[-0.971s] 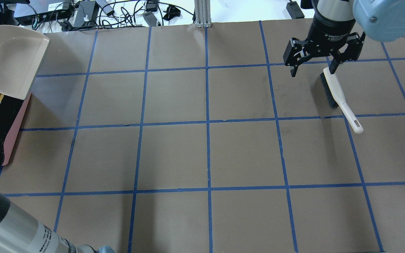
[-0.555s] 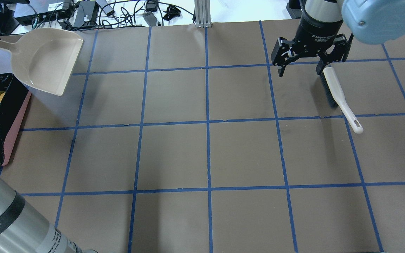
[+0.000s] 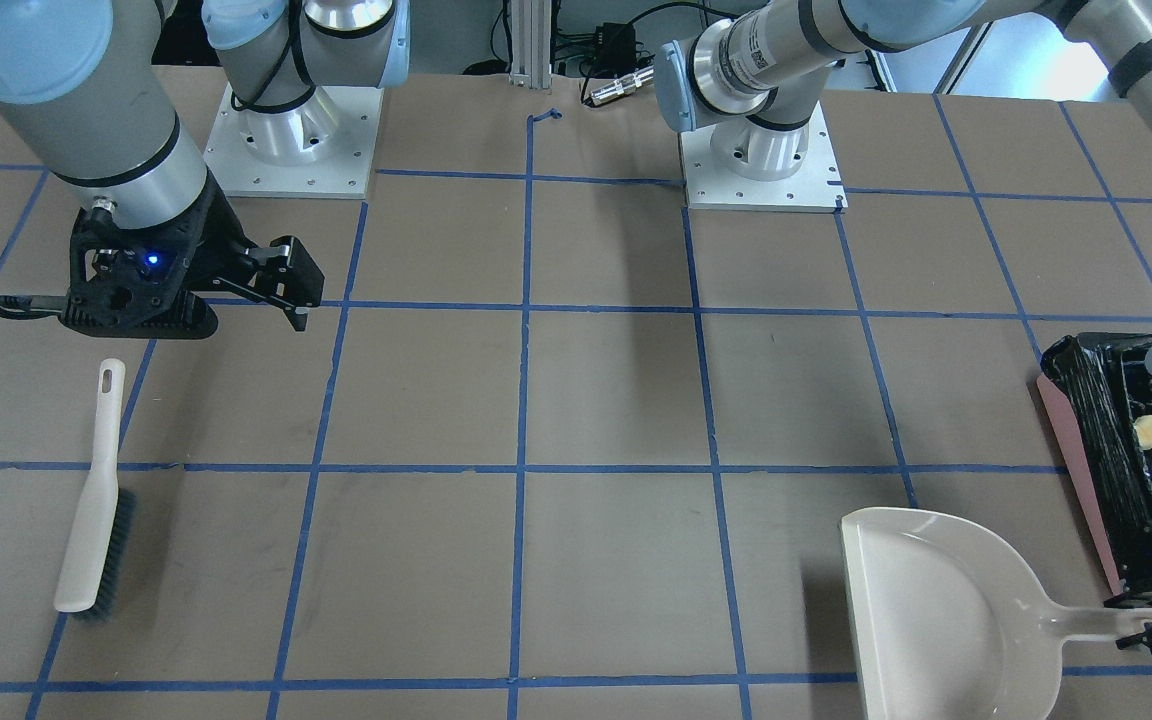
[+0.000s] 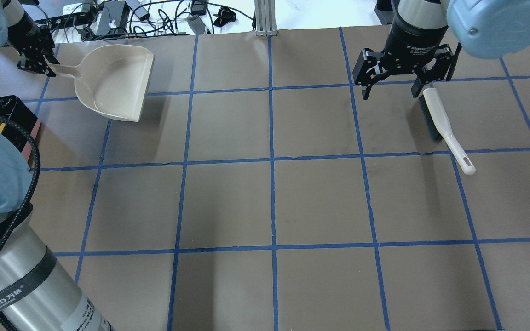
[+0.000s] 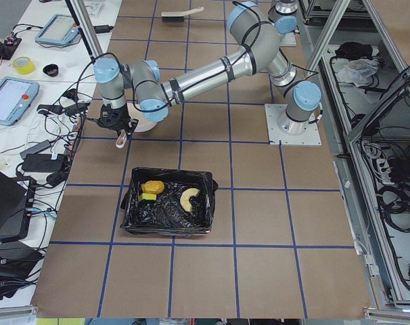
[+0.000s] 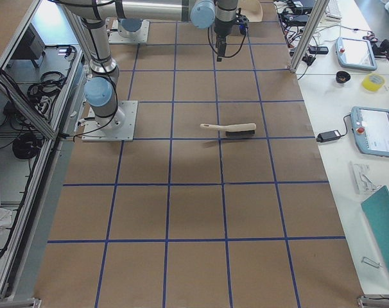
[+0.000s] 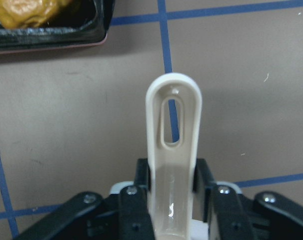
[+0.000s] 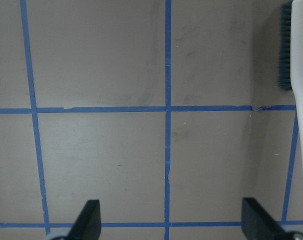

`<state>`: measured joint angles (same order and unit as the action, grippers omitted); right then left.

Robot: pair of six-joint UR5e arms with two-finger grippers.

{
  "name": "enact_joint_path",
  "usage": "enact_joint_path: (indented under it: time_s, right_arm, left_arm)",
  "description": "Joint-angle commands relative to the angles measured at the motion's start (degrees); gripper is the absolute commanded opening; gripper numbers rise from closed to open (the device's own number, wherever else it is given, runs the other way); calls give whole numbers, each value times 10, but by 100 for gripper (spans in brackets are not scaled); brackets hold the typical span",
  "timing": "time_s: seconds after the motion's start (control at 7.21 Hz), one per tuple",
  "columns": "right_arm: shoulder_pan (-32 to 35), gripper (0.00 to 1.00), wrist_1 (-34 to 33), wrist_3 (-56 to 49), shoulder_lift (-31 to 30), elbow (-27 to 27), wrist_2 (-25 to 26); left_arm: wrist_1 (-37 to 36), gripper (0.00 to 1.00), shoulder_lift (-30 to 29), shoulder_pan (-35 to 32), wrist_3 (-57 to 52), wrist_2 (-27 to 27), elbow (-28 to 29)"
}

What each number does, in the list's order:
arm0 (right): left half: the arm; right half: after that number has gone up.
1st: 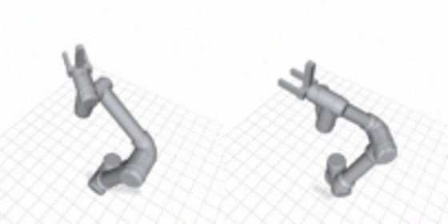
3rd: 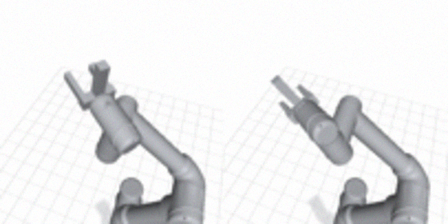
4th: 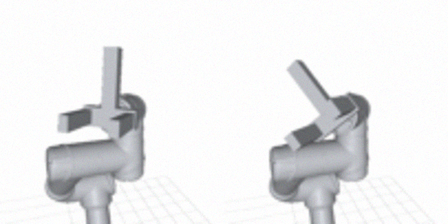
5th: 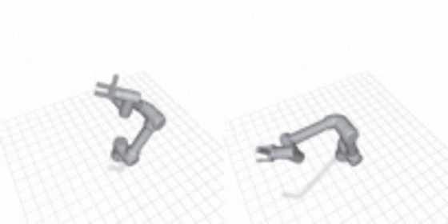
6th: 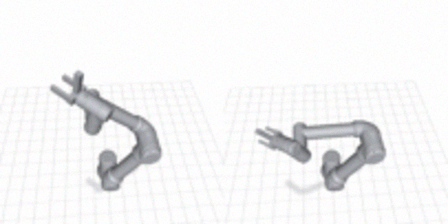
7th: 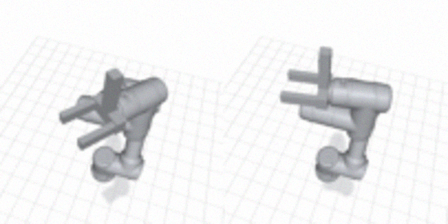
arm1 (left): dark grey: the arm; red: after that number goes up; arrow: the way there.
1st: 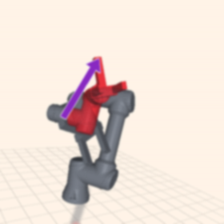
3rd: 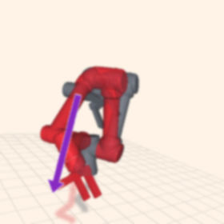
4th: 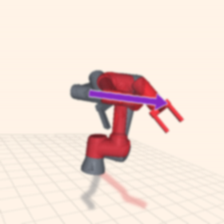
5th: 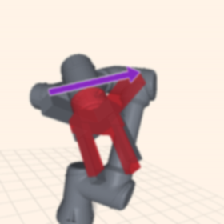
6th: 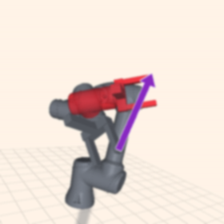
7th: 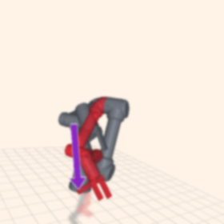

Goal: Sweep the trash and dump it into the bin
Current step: 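Bring the empty dustpan back onto the table with the left gripper and release it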

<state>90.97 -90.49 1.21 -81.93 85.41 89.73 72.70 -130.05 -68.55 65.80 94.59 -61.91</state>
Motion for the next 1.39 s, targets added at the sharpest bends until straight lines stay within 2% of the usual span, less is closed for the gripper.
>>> enact_joint_path:
  time_s: [0.0,0.28,0.56,0.83,1.25]
  right_arm:
    - [0,100,0,-1,1,4,-1]
    - [0,100,0,-1,3,5,0]
    - [0,100,1,0,2,5,-2]
    - [0,100,1,-1,1,5,-1]
    - [0,100,1,-1,0,5,0]
  left_arm:
    - [3,0,-19,-15,88,5,-6]
    - [-3,0,2,-32,106,8,-47]
    - [-67,0,42,-66,99,39,-122]
    - [-70,0,70,-69,96,38,-171]
    - [-119,0,74,-87,108,37,-226]
